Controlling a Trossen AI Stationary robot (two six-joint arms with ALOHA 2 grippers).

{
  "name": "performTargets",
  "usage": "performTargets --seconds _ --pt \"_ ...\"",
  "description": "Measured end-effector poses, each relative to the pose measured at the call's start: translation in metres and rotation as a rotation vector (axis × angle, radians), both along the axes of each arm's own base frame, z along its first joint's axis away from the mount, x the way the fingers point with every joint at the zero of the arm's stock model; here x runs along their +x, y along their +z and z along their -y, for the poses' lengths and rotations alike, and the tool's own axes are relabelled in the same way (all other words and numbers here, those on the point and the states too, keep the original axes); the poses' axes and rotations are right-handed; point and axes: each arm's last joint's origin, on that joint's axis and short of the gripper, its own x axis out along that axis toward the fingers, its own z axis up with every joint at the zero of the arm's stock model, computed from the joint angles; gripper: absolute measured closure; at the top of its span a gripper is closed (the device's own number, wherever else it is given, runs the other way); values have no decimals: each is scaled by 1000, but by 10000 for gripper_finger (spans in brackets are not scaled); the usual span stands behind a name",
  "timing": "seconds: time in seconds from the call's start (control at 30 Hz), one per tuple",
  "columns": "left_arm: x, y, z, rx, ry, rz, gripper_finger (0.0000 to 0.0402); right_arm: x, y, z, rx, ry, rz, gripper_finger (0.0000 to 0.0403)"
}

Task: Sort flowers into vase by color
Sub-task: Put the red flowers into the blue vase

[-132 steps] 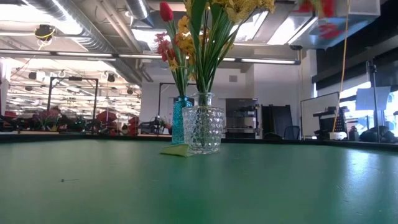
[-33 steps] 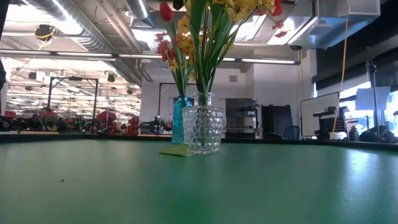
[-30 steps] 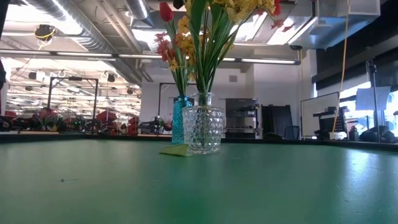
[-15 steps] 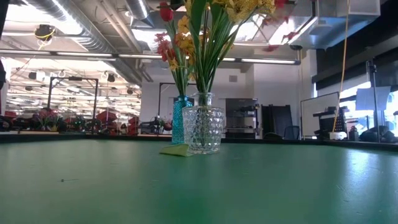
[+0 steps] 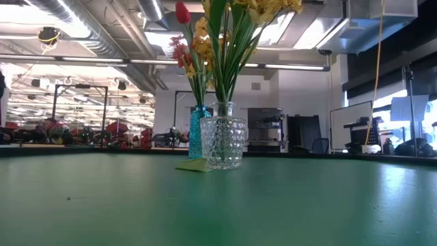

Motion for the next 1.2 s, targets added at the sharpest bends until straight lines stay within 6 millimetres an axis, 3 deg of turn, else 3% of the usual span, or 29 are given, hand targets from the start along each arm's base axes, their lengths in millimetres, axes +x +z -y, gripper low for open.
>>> performTargets --seconds 0.23,0.33,0.43,0.6,0.77,0.93,1.2 --pt "-49 42 29 83 -19 205 401 -38 16 8 267 115 131 138" --pt "-58 44 40 112 -40 249 401 -43 12 10 330 139 130 142" --pt "-61 32 46 152 -63 284 401 -43 1 10 339 131 109 147" --pt "-68 -11 45 229 -53 420 401 -41 -23 9 325 106 63 155" --pt "-93 -58 38 287 -65 684 401 -44 -45 12 318 68 49 161" --pt "-112 -122 27 307 -57 863 400 -46 -68 18 424 95 88 162" --pt "-129 -186 17 308 -61 967 400 -43 -111 61 564 132 208 162"
